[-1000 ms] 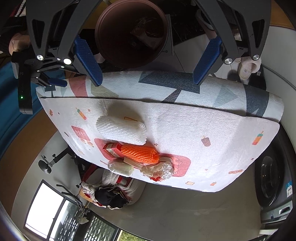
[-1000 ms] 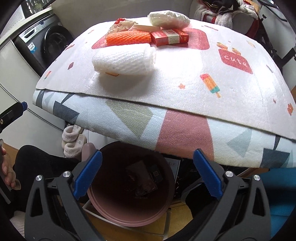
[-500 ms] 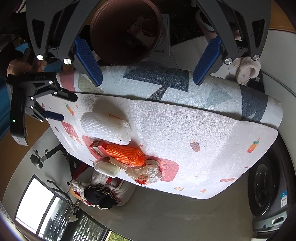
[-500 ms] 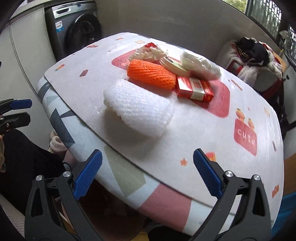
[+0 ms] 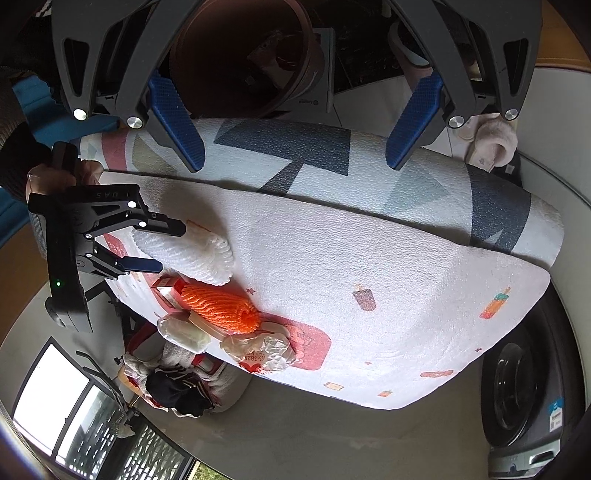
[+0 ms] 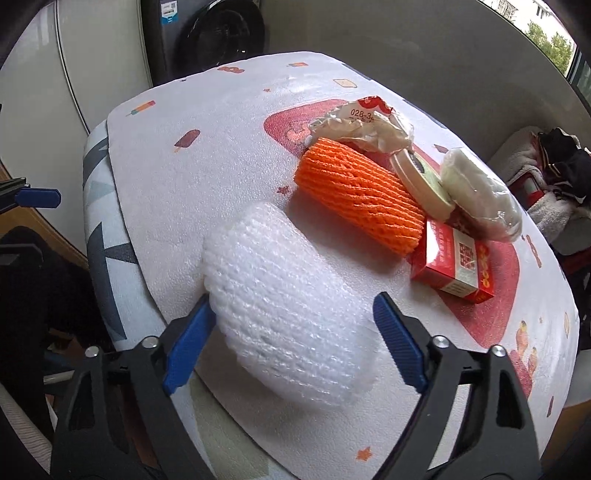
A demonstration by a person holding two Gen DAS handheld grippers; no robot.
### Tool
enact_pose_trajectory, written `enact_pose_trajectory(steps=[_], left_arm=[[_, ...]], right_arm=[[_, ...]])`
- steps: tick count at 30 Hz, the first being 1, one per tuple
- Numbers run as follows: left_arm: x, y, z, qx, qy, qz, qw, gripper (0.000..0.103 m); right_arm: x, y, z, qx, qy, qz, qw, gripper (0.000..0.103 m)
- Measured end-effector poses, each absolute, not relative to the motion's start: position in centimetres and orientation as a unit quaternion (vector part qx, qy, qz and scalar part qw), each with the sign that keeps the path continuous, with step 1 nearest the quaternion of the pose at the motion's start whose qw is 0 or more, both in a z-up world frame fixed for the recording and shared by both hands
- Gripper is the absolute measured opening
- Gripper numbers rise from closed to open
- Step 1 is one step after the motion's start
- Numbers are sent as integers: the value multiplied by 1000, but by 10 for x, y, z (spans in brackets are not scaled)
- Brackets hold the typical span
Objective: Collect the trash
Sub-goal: 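Grasp the white foam net sleeve on the mat with the right gripper, then grasp the white crumpled plastic bag with the left gripper while the right holds the sleeve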
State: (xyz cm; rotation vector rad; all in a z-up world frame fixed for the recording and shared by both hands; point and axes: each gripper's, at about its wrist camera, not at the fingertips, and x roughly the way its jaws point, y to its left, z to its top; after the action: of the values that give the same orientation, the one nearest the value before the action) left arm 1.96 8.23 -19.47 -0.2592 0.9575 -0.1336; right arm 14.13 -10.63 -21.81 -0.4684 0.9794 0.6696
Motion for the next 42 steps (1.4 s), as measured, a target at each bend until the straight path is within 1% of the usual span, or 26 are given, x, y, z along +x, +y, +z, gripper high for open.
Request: enact_pose_trajectory(steps=[2, 5, 8, 14, 18, 22, 28, 30, 32, 35, 41, 42], left_arm=[[21, 82, -196, -124, 461, -65, 876, 96], [26, 81, -198, -125, 463, -66, 875, 96], [29, 80, -200, -128, 465, -68, 873, 96], [43, 79, -200, -138, 466, -75, 871, 96], [61, 79, -191, -153, 446, -96, 876, 96], [97, 78, -182, -164, 433, -108, 880, 96], [174, 78, -171, -171, 414, -121, 886, 79], [204, 77, -171, -164, 414, -114, 888, 69], [234, 74, -173, -156, 422, -116, 885, 63], [270, 65, -182, -143, 439, -122, 878, 63], [317, 62, -214, -185, 479, -101, 852, 62], [322, 63, -219, -194, 484, -95, 848, 61]], right_arm=[[141, -107, -219, -206, 458, 317, 805, 66], [139, -114, -214, -177, 456, 321, 811, 54], [141, -131, -204, -123, 451, 312, 827, 47], [145, -183, -189, -8, 438, 248, 864, 43], [144, -215, -183, 28, 426, 202, 881, 42], [142, -242, -181, 54, 417, 170, 891, 41], [135, -271, -178, 64, 407, 139, 901, 41], [133, -279, -179, 65, 406, 133, 902, 41], [133, -287, -179, 66, 406, 127, 902, 41], [134, -298, -181, 71, 406, 118, 903, 41], [140, -309, -188, 78, 411, 107, 902, 41], [141, -309, -189, 76, 412, 107, 902, 41]])
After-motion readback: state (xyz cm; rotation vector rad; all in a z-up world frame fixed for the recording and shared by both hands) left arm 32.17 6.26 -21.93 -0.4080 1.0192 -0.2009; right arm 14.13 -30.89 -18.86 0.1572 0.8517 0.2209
